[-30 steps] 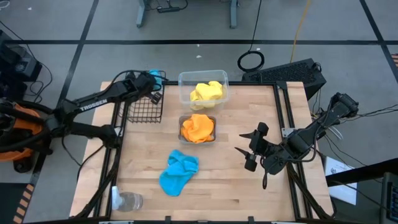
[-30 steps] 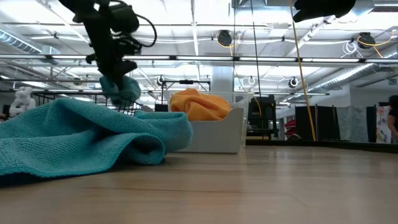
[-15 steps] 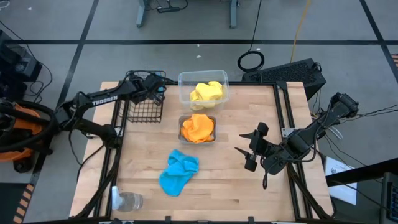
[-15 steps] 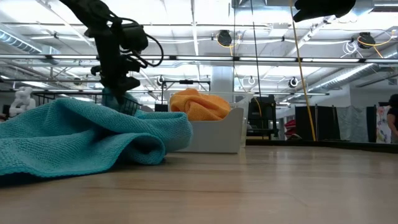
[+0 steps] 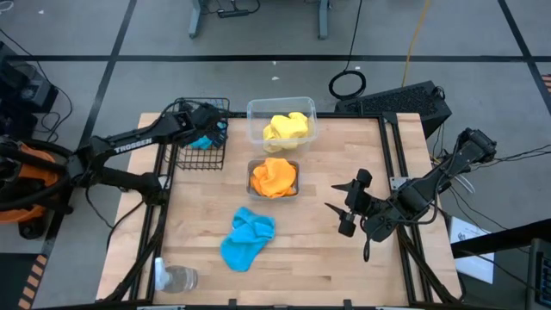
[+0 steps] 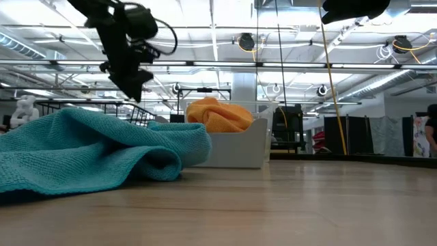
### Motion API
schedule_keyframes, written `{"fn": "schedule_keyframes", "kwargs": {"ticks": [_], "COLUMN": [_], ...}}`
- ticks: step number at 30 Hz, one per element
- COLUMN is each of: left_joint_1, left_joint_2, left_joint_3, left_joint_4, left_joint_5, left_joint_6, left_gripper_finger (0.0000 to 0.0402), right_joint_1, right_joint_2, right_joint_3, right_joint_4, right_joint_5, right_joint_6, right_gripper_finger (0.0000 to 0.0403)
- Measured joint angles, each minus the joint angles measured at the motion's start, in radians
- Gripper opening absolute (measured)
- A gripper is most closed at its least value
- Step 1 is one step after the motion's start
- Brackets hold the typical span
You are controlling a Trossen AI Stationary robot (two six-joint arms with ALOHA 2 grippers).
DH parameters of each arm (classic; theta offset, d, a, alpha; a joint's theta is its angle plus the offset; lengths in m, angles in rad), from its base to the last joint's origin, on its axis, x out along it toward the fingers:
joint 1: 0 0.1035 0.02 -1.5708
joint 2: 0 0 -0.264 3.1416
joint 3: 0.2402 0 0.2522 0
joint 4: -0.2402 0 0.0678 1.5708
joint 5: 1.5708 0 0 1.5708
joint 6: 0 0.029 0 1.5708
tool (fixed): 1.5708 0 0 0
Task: Sort microfiber towel by color & place in baskets
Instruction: Put the blue microfiber cloth into the black wire basket
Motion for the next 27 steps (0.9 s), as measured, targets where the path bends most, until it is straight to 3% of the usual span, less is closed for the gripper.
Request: {"fn": "schedule_keyframes", "kwargs": {"ticks": [8,20,27], "left_joint_1": [-0.177,-0.752,-0.956], "left_joint_2": [-0.129,-0.076,0.033], "left_joint_3": [0.0,0.0,0.0], "left_joint_4": [0.013,0.079,0.133], "left_joint_5": [0.327,0.34,0.313], "left_joint_6": [-0.078,-0.046,-0.095], "left_gripper_finger": [0.0207,0.0207,0.0208], "right_joint_1": [0.0,0.0,0.0], "right_joint_2": [0.0,0.0,0.0], "right_joint_3": [0.0,0.0,0.0], "right_joint_4": [-0.001,0.0,0.0], "right_joint_5": [0.002,0.003,0.003], "right_joint_6": [0.0,0.0,0.0], "right_gripper_finger": [0.0249,0.0249,0.0249]}}
